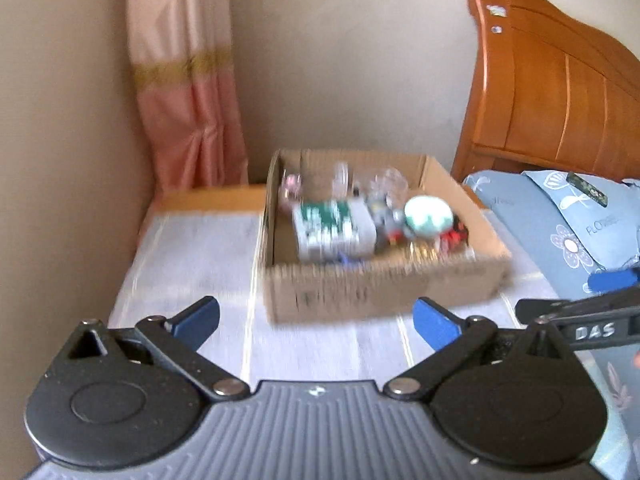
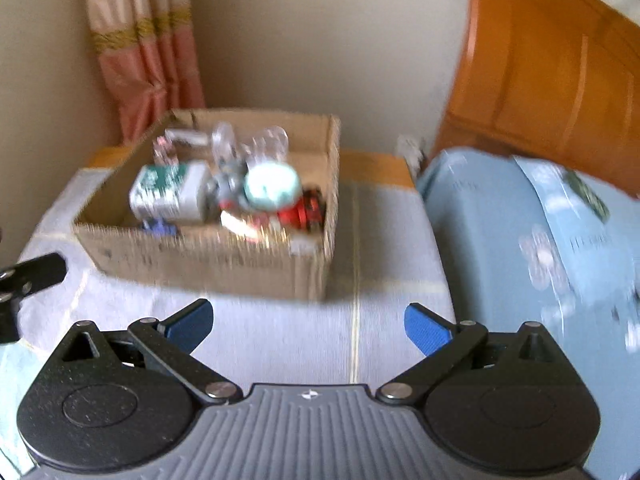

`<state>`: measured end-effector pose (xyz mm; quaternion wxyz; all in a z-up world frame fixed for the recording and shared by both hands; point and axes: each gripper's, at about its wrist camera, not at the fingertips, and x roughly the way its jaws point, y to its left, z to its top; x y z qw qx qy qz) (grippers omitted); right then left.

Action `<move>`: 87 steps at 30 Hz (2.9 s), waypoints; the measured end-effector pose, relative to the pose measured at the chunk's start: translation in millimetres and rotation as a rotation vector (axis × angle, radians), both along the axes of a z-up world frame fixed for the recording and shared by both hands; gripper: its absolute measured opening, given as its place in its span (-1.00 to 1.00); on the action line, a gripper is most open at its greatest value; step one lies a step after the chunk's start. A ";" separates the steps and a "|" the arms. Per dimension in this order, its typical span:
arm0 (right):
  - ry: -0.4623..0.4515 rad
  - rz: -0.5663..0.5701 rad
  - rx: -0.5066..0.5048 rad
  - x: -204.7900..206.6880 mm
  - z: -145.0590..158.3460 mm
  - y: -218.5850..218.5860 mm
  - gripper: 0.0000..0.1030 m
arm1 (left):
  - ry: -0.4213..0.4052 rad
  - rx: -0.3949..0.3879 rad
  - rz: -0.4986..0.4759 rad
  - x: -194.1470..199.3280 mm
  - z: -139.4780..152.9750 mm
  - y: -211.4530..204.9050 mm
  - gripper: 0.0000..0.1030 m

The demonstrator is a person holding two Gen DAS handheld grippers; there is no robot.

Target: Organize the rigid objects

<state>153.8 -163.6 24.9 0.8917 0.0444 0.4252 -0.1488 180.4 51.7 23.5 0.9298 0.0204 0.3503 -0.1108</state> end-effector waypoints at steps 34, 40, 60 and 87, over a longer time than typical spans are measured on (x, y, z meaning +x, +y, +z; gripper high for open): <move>-0.140 -0.013 -0.009 -76.7 50.6 40.2 1.00 | -0.045 0.096 0.069 -73.1 43.9 -7.9 0.99; -0.137 -0.014 -0.006 -75.1 50.4 39.6 1.00 | -0.046 0.105 0.067 -73.5 44.6 -8.4 0.99; -0.144 -0.011 0.001 -76.0 52.4 38.4 1.00 | -0.048 0.101 0.049 -74.4 47.9 -10.8 0.99; -0.142 -0.015 0.008 -77.2 50.7 37.4 1.00 | -0.042 0.103 0.050 -74.9 46.2 -14.2 0.99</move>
